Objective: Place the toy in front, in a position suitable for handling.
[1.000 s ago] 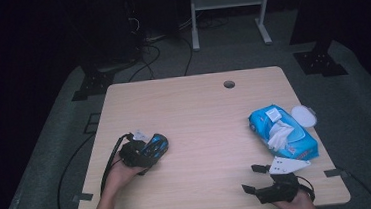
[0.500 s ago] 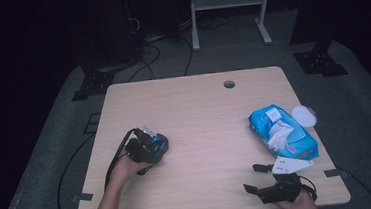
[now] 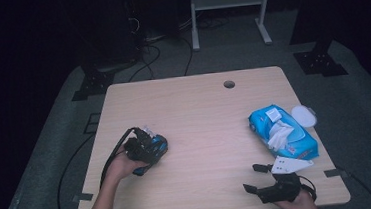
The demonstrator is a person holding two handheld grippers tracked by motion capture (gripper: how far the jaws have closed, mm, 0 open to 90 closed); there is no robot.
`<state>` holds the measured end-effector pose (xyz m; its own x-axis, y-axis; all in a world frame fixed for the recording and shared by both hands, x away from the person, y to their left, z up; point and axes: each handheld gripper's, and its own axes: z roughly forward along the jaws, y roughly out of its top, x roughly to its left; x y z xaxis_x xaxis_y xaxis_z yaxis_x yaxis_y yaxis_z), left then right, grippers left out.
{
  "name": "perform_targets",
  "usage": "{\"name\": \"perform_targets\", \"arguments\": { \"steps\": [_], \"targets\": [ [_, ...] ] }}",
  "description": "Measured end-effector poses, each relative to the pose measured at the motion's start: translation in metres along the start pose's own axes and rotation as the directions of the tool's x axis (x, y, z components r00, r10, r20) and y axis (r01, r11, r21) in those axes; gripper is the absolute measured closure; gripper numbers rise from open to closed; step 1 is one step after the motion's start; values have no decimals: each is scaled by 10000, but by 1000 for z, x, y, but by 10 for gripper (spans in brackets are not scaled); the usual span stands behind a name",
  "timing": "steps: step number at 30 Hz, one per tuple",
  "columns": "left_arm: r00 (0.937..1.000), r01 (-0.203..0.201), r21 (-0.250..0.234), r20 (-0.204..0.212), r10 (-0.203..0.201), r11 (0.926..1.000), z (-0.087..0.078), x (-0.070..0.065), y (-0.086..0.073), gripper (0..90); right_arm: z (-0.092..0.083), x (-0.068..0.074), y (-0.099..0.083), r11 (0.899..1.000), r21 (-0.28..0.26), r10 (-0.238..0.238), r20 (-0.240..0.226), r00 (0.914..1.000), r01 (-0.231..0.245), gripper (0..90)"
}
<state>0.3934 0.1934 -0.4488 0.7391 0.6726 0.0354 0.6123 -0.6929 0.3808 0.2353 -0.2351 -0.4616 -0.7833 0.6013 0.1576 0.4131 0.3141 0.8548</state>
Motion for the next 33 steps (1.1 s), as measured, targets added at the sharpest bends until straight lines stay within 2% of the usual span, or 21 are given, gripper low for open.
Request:
{"name": "perform_targets", "arguments": {
  "steps": [6,10,12,13,14,18,19,20,21,22,23,24,26,27,28,29,30,31,32,33],
  "targets": [
    [10000,-39,-126,-23,39,9999,-2,-2,1,260,-1,-2,0,9999,-80,70,18,10000,-70,216],
    [9998,31,-408,218,-22,9992,-6,-5,2,260,-1,-2,0,9999,-83,74,9,10000,-73,216],
    [9996,-75,-496,284,89,9987,-9,-8,4,260,-2,-2,0,9999,-120,110,23,9999,-110,216],
    [9992,-298,-562,248,312,9980,-13,-13,7,260,-2,-3,0,9998,-145,116,43,9999,-115,216],
    [9992,-298,-562,248,312,9980,-13,-13,7,260,-2,-3,0,9998,-145,116,43,9999,-115,216],
    [9961,-797,-842,308,825,9933,-23,-26,19,261,-5,-4,0,9996,-243,169,120,9998,-166,216],
    [9946,-953,-977,319,988,9906,-26,-32,24,260,-6,-5,1,9995,-282,177,143,9997,-172,216],
    [9899,-1337,-1074,338,1380,9852,-31,-42,31,260,-11,-5,2,9987,-461,219,207,9995,-210,216],
    [9878,-1467,-1194,353,1518,9820,-33,-48,36,260,-13,-4,2,9984,-521,211,242,9995,-198,216],
    [9878,-1467,-1194,353,1518,9820,-33,-48,36,260,-13,-4,2,9984,-521,211,242,9995,-198,216],
    [9806,-1864,-1291,375,1926,9740,-35,-63,46,260,-18,-4,3,9978,-657,131,317,9994,-110,216],
    [9806,-1864,-1291,375,1926,9740,-35,-63,46,260,-18,-4,3,9978,-657,131,317,9994,-110,216],
    [9695,-2332,-1375,441,2412,9627,-34,-81,57,260,-23,-4,2,9970,-763,147,374,9992,-118,216],
    [9577,-2728,-1354,560,2822,9525,-31,-95,65,260,-29,-4,1,9961,-863,220,432,9988,-182,216],
    [9577,-2728,-1354,560,2822,9525,-31,-95,65,260,-29,-4,1,9961,-863,220,432,9988,-182,216],
    [9430,-3137,-1333,716,3249,9401,-25,-111,74,260,-34,-4,1,9942,-1056,242,509,9984,-187,216],
    [9430,-3137,-1333,716,3249,9401,-25,-111,74,260,-34,-4,1,9942,-1056,242,509,9984,-187,216],
    [9277,-3505,-1272,889,3626,9279,-18,-125,81,260,-40,-5,2,9926,-1198,256,603,9979,-182,216],
    [9277,-3505,-1272,889,3626,9279,-18,-125,81,260,-40,-5,2,9926,-1198,256,603,9979,-182,216],
    [9212,-3623,-1304,1006,3759,9229,-12,-133,84,260,-42,-5,2,9923,-1228,253,644,9976,-172,216]
  ]
}}
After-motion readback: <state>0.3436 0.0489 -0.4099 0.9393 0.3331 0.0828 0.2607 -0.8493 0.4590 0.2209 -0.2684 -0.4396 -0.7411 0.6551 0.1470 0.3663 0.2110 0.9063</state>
